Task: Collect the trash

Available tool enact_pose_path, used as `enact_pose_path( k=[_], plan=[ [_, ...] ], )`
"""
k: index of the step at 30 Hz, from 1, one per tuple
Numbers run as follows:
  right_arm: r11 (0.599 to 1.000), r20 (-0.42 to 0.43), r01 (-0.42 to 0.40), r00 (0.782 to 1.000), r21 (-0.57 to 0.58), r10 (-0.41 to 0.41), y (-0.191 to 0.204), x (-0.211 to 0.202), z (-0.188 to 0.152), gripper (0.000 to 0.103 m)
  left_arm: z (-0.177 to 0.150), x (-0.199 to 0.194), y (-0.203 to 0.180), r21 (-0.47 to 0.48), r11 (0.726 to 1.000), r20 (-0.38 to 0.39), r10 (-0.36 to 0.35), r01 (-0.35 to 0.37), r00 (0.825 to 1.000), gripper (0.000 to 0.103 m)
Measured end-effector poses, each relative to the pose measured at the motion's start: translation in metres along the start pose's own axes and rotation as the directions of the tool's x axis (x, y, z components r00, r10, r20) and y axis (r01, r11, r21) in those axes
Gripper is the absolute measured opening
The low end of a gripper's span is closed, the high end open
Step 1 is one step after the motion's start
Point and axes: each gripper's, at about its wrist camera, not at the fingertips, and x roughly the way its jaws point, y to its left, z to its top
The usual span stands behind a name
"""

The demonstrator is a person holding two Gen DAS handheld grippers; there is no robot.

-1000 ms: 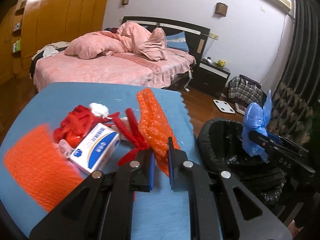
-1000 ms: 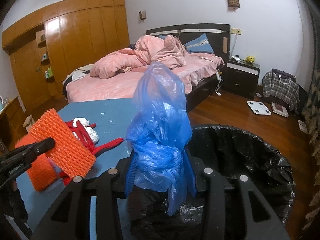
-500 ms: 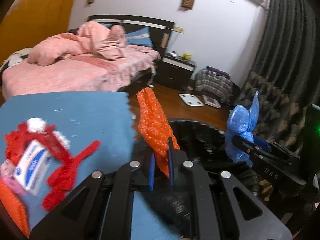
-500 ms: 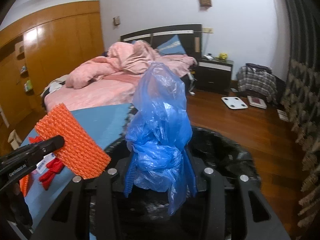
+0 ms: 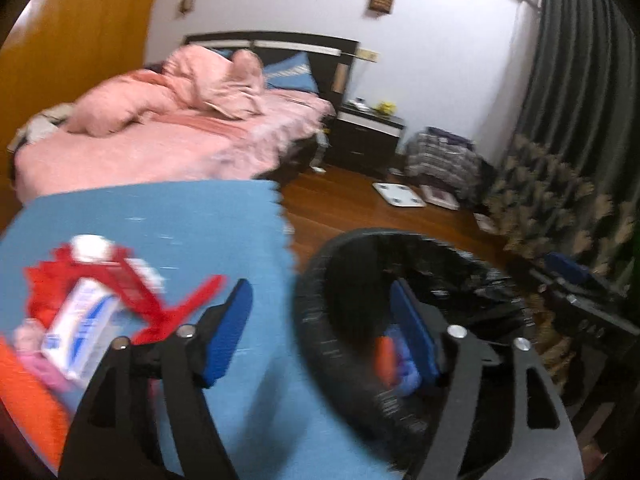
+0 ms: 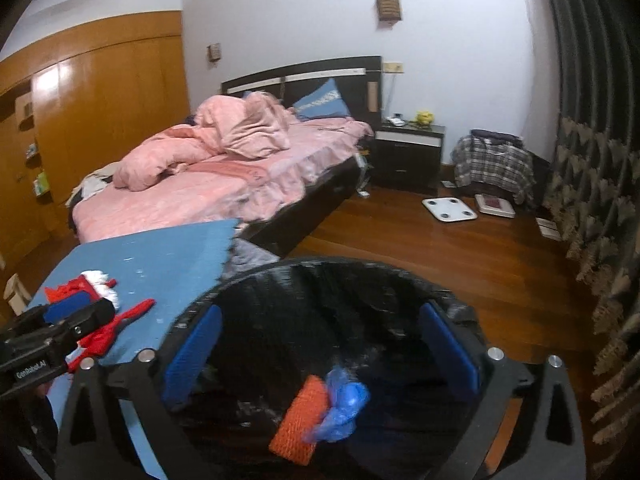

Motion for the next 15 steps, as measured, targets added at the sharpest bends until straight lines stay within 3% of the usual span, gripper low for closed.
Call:
enact_pose_path(
  k=[6,10,15],
  plan=[
    [0.989,-0.005,-0.136,0.991,-0.052,0.136,0.063,0.009,-0.004,0.097,-0.015,-0.041,0.059,-0.057,0.98,0.023,0.191,-0.19,0.981,0.076],
    [0.971,-0.005,-0.227,0.974,-0.081,0.227,0.111,0.015,-0.011,0.097,-0.025,-0.067,0.098,-0.082,0.943,0.033,0.327,-0.323,0.945,0.076],
    [0.94,-0.017,-0.296,0.955,-0.168,0.297,0.162,0.022,-0.023,0.097,-0.043,-0.084,0.146,-0.122,0.888,-0.02,0.444,-0.443,0.896,0.076]
  ],
)
